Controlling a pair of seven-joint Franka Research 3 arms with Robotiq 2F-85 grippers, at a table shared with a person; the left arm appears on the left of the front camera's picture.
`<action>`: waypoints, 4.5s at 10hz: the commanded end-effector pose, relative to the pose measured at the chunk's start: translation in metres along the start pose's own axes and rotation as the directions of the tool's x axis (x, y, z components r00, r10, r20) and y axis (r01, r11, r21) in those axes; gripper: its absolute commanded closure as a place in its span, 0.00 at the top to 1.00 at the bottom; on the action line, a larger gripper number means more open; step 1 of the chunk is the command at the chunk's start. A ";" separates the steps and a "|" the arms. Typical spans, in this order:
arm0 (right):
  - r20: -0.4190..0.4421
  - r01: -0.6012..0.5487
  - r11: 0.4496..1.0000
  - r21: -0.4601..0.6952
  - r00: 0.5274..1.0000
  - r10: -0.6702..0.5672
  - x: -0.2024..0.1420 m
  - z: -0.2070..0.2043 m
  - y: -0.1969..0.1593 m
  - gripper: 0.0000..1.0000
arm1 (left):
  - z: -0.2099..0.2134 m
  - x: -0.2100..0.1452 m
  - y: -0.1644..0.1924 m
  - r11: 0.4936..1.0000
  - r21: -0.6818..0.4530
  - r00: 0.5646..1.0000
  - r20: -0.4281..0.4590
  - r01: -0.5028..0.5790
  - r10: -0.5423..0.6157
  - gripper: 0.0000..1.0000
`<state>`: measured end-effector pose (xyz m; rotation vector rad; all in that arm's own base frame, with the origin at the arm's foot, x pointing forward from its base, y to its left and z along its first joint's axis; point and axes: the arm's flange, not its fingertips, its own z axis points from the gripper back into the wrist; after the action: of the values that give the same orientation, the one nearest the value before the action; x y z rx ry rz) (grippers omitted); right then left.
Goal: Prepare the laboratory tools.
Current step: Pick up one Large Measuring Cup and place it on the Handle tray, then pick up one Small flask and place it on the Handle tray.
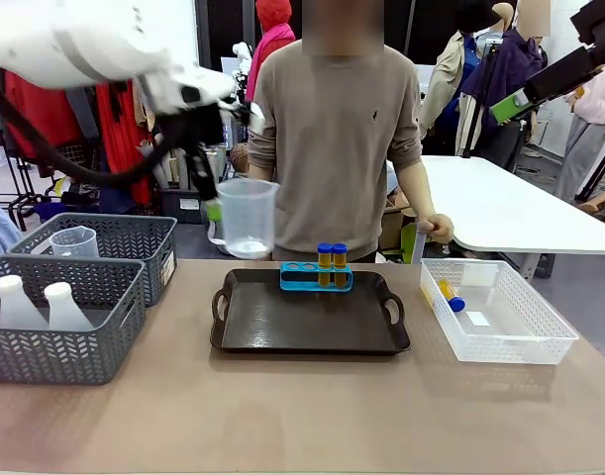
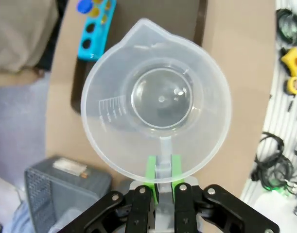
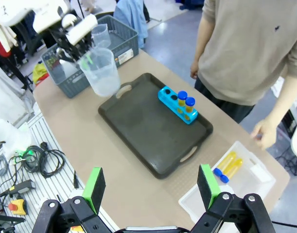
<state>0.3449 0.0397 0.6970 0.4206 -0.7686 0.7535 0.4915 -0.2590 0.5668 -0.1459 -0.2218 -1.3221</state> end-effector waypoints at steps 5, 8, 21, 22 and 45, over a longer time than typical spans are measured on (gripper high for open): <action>0.004 -0.001 1.000 0.006 1.000 0.001 0.000 0.000 0.000 1.00 | -0.102 0.080 0.012 0.987 -0.039 0.987 -0.010 0.158 -0.159 0.00; 0.004 -0.001 1.000 0.006 1.000 0.001 0.000 0.000 0.000 1.00 | -0.114 0.083 0.005 0.988 -0.061 0.989 -0.006 0.145 -0.146 0.00; 0.004 -0.001 1.000 0.006 1.000 0.001 0.000 0.000 0.000 1.00 | -0.211 0.135 0.021 0.971 -0.016 0.969 -0.050 0.240 -0.240 0.00; 0.004 -0.001 1.000 0.006 1.000 0.001 0.000 0.000 0.000 1.00 | -0.217 0.135 0.023 0.971 -0.024 0.970 -0.049 0.239 -0.240 0.00; 0.004 -0.001 1.000 0.006 1.000 0.001 0.000 0.000 0.000 1.00 | -0.120 0.112 0.002 0.993 -0.043 0.994 -0.012 0.110 -0.110 1.00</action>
<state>0.3449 0.0397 0.6970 0.4201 -0.7685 0.7532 0.5527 -0.4168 0.4615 -0.1468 -0.2075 -1.4868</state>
